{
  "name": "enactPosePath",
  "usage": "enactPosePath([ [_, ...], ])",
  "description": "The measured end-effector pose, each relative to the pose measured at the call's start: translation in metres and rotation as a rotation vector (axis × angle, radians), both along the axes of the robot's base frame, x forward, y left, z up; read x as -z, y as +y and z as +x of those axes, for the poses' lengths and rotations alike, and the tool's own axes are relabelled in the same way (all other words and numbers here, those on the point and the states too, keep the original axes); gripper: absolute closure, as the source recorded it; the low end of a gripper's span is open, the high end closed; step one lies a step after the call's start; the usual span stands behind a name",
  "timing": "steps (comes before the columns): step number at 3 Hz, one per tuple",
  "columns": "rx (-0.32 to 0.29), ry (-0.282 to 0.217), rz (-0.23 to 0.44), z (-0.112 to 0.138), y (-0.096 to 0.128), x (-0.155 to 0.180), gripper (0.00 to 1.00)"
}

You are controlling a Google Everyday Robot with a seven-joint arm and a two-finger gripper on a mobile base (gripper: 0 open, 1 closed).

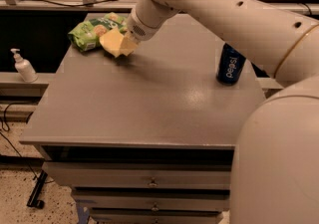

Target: Move sponge near green rice chip bag

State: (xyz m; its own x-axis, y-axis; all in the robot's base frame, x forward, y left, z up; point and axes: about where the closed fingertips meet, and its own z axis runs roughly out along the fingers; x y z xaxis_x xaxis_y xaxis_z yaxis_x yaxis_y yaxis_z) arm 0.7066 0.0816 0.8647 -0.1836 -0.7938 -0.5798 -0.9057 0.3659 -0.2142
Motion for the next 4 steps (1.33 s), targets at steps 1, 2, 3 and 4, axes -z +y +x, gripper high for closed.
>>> enactPosePath([
  [1, -0.003, -0.002, -0.027, 0.0071, 0.0076, -0.0012, 0.59],
  [2, -0.004, -0.005, -0.045, 0.0095, 0.0115, -0.001, 0.35],
  [3, -0.003, -0.003, -0.055, 0.0091, 0.0127, 0.0014, 0.12],
  [4, 0.0, 0.001, -0.062, 0.0079, 0.0105, 0.0045, 0.0],
])
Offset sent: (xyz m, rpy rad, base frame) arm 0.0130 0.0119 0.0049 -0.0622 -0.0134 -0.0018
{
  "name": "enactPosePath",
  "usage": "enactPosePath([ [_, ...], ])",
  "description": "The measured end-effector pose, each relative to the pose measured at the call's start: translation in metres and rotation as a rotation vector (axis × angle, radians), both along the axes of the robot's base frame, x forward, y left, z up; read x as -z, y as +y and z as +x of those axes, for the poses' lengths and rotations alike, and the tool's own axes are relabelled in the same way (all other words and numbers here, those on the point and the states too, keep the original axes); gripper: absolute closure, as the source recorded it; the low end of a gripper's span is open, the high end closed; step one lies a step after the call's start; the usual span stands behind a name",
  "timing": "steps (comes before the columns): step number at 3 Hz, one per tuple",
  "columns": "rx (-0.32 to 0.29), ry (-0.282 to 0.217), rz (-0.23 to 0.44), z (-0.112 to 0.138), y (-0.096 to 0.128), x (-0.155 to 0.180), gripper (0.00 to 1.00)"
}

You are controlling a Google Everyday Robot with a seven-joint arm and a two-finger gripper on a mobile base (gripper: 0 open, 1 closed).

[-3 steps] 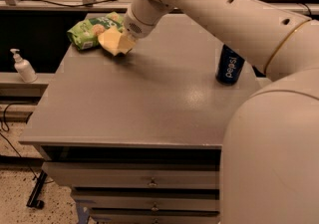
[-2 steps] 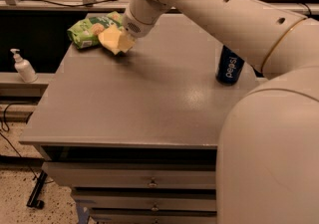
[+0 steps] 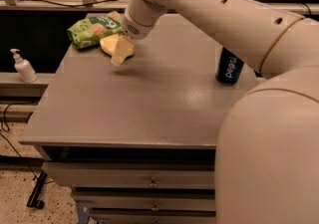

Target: Move sponge near green rice chip bag

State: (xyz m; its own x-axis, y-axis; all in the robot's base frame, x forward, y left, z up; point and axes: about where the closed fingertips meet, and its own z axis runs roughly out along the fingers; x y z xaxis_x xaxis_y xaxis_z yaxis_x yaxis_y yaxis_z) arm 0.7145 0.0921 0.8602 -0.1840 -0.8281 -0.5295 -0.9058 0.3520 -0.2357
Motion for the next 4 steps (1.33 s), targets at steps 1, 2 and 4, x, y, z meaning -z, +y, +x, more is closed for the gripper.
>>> enactPosePath([
  [1, 0.003, -0.01, 0.007, -0.001, -0.005, -0.005, 0.0],
  [2, -0.017, -0.026, 0.036, -0.009, -0.024, -0.031, 0.0],
  [4, -0.136, -0.052, 0.205, -0.046, -0.11, -0.095, 0.0],
])
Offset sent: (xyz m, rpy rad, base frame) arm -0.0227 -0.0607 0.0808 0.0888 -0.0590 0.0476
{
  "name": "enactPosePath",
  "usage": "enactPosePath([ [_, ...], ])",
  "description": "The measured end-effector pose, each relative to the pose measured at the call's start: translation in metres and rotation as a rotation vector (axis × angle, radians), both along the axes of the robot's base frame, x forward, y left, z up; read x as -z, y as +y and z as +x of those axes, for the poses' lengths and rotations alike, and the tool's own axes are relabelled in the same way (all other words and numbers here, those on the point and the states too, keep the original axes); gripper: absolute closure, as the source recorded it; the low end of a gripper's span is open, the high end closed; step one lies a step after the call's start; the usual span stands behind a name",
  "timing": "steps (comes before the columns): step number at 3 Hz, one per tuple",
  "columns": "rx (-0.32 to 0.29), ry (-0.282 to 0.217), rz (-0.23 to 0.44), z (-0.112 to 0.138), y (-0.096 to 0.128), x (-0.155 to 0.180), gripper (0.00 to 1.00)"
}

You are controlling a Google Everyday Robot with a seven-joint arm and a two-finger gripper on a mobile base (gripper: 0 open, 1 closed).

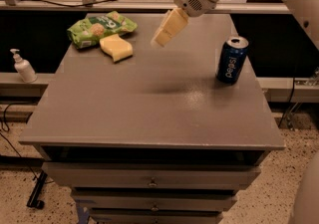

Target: Move sponge near green rice chip bag

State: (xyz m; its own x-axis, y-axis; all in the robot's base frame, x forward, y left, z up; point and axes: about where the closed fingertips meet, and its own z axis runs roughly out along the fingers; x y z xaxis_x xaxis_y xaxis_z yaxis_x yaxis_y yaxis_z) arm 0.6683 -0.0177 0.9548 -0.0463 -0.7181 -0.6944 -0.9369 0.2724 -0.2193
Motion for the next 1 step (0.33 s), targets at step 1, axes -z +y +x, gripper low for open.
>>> enactPosePath([
  [1, 0.0, 0.0, 0.0, 0.0, 0.0001, 0.0001, 0.0],
])
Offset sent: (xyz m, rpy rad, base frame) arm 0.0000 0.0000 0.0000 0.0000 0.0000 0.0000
